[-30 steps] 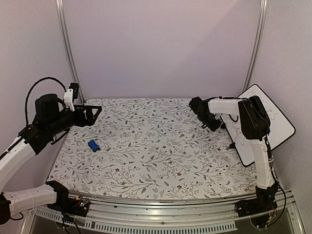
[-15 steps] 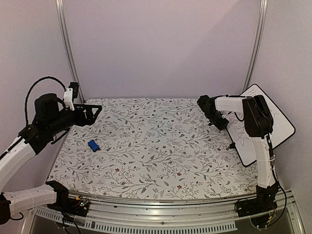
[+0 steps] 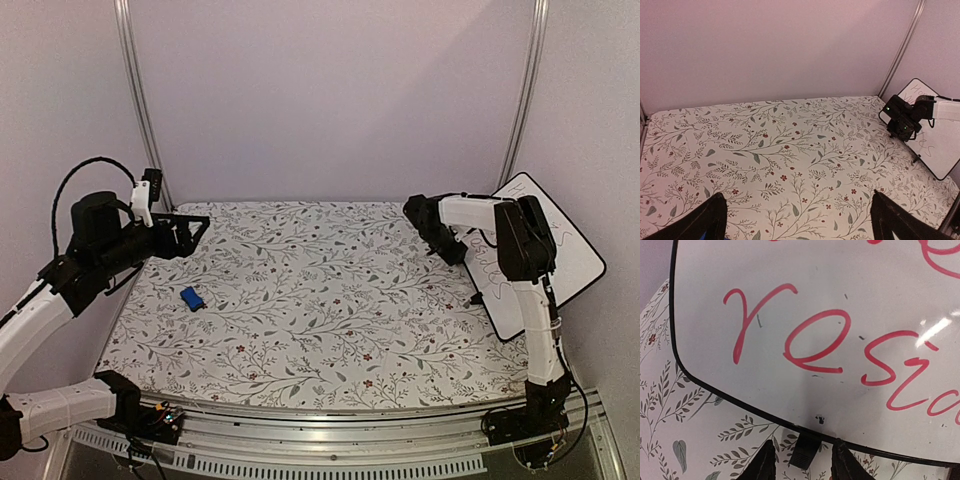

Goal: Erase the whiteboard
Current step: Move the whiteboard to the center of the board.

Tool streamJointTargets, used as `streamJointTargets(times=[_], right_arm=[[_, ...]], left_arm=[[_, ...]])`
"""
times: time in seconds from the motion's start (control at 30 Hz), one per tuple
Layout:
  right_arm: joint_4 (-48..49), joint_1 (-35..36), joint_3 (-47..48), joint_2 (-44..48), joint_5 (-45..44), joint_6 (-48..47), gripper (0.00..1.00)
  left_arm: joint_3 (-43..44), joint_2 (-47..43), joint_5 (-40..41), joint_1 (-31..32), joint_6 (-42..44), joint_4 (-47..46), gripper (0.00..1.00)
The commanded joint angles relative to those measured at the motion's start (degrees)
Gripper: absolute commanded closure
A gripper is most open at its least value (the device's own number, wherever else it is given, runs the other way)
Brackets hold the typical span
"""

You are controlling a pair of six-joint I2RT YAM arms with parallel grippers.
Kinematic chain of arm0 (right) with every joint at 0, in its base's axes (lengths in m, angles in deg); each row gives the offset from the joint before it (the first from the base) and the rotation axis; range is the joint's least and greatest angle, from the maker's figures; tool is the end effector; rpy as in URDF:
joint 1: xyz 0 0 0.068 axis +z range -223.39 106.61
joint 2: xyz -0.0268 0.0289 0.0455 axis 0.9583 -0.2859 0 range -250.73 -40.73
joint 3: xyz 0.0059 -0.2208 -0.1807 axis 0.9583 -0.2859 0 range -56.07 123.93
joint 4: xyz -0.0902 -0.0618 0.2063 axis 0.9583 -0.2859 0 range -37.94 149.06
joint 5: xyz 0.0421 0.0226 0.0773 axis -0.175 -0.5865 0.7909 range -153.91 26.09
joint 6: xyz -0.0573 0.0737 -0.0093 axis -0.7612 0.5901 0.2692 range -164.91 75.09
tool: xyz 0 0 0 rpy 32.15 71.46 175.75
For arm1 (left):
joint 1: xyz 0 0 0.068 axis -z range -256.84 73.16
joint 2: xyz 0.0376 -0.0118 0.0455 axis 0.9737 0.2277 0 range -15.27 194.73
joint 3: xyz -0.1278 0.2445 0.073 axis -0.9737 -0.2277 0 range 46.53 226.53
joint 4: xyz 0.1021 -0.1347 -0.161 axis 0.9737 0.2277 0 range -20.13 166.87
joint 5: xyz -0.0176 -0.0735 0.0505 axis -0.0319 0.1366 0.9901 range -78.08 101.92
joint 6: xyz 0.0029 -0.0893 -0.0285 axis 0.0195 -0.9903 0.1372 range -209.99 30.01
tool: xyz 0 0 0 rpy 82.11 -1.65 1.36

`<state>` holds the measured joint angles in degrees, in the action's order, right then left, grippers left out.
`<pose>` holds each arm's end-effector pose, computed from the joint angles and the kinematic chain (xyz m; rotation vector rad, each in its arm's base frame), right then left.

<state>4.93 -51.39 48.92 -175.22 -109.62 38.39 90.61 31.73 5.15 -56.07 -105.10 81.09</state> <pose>0.4357 0.1107 0.1252 1.2697 2.0321 -0.5068 0.1853 -0.0810 0.3265 0.1763 1.8423 -0.5477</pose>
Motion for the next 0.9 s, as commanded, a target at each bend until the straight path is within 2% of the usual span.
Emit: streamJointTargets(times=[0.0,0.1,0.3,0.4,0.47,0.87], right_arm=[[-3.56,-0.63,3.61,-3.13,0.0,0.34,0.65],[-3.76,-0.7,3.99,-3.58,0.37,0.36,0.8],[-4.52,-0.72,3.91,-3.71,1.64,2.12,0.82],[-4.7,-0.58,3.91,-3.76,2.37,2.46,0.9],[-4.73,-0.15,3.77,-3.67,1.94,2.52,1.0],[-2.13,3.22,0.7,-1.64,0.99,1.3,1.0]], left_arm=[[-0.48,0.11,-1.12,-0.59,-0.37,-1.45,0.0],[-0.48,-0.19,-1.31,-0.63,-0.47,-1.48,0.0],[-0.57,-0.96,-1.83,-0.65,-0.58,-1.62,0.0],[-0.74,-1.44,-1.76,-0.66,-0.6,-1.71,0.0],[-0.68,-1.48,-1.66,-0.63,-0.62,-1.7,0.0],[-0.66,-1.74,-1.1,-0.62,-1.09,-1.54,0.0]])
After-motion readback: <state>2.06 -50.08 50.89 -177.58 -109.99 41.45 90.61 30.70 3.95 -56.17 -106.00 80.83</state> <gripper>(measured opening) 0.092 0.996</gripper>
